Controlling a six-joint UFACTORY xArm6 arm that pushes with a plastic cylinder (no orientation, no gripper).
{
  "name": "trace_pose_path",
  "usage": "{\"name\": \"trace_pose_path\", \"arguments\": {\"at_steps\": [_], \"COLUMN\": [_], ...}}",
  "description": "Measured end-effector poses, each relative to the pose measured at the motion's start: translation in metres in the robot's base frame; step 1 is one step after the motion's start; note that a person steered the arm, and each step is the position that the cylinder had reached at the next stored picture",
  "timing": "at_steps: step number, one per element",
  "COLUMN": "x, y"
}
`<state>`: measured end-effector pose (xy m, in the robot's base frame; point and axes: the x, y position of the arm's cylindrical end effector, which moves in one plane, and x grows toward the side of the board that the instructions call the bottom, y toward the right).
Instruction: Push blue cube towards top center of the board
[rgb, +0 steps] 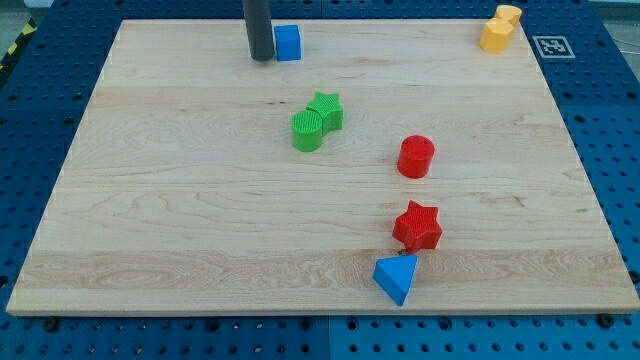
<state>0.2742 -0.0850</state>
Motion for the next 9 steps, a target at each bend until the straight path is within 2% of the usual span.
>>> {"name": "trace_pose_path", "arguments": {"at_steps": [2, 4, 6, 8, 9], "x": [0.019, 0.008, -0.001, 0.002, -0.007], "y": [0.005, 0.042, 0.043, 0.012, 0.021]}}
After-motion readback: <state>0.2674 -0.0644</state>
